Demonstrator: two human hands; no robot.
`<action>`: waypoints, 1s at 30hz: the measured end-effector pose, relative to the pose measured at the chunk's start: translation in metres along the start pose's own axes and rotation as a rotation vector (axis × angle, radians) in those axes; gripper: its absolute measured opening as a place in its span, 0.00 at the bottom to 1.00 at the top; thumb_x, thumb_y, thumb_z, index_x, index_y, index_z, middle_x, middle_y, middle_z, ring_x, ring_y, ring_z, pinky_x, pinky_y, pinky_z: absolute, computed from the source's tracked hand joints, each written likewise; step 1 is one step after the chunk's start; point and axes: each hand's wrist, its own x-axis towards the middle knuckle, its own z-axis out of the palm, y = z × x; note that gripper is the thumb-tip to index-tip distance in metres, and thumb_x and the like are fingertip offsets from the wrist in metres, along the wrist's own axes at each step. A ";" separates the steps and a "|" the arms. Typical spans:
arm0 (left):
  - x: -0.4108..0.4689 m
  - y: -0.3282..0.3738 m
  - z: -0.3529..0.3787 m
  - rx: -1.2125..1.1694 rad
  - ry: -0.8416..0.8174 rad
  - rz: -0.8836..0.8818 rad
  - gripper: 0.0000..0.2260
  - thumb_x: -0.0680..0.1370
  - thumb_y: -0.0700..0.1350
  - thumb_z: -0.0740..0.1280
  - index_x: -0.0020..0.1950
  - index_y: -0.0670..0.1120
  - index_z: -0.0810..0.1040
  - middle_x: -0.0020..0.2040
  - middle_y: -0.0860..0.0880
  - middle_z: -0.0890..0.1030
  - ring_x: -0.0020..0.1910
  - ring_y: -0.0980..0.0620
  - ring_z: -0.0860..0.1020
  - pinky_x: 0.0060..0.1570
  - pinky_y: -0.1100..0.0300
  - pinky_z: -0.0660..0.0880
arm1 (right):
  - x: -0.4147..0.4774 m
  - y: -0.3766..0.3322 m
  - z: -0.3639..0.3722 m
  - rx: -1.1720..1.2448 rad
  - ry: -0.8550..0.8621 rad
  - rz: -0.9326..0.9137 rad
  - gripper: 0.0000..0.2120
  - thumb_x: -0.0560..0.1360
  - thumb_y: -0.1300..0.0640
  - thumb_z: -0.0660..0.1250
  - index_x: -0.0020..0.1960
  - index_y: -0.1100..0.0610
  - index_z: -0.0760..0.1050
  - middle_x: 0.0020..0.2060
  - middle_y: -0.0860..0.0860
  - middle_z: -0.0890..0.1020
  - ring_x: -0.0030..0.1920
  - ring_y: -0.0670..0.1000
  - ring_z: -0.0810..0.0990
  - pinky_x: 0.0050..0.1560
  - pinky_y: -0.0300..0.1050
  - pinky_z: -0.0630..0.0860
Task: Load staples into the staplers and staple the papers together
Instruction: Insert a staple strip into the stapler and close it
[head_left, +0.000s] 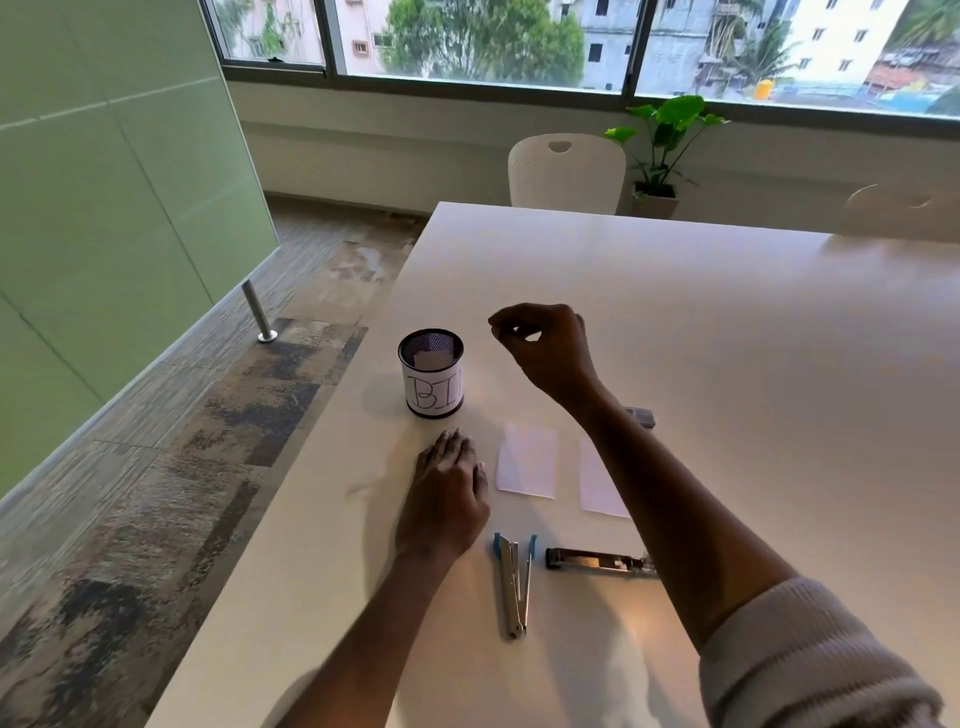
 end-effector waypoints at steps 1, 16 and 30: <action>0.000 0.000 0.000 -0.005 0.004 0.001 0.22 0.81 0.46 0.59 0.74 0.39 0.70 0.74 0.41 0.71 0.76 0.46 0.66 0.77 0.53 0.58 | -0.002 0.003 -0.010 0.006 0.003 0.006 0.04 0.74 0.62 0.73 0.47 0.57 0.86 0.38 0.48 0.86 0.37 0.49 0.84 0.45 0.40 0.79; 0.031 0.047 -0.017 -0.336 0.222 -0.008 0.12 0.78 0.42 0.68 0.61 0.40 0.80 0.47 0.42 0.86 0.45 0.40 0.84 0.48 0.50 0.80 | -0.089 0.106 -0.129 -0.139 0.095 0.326 0.03 0.73 0.57 0.75 0.44 0.50 0.85 0.38 0.44 0.86 0.34 0.33 0.81 0.41 0.27 0.73; 0.095 0.155 0.028 -0.456 -0.174 -0.101 0.11 0.76 0.48 0.71 0.52 0.42 0.86 0.51 0.43 0.87 0.54 0.44 0.83 0.57 0.58 0.75 | -0.127 0.153 -0.114 -0.241 0.171 0.470 0.10 0.72 0.61 0.75 0.53 0.58 0.84 0.45 0.52 0.87 0.38 0.46 0.82 0.39 0.18 0.68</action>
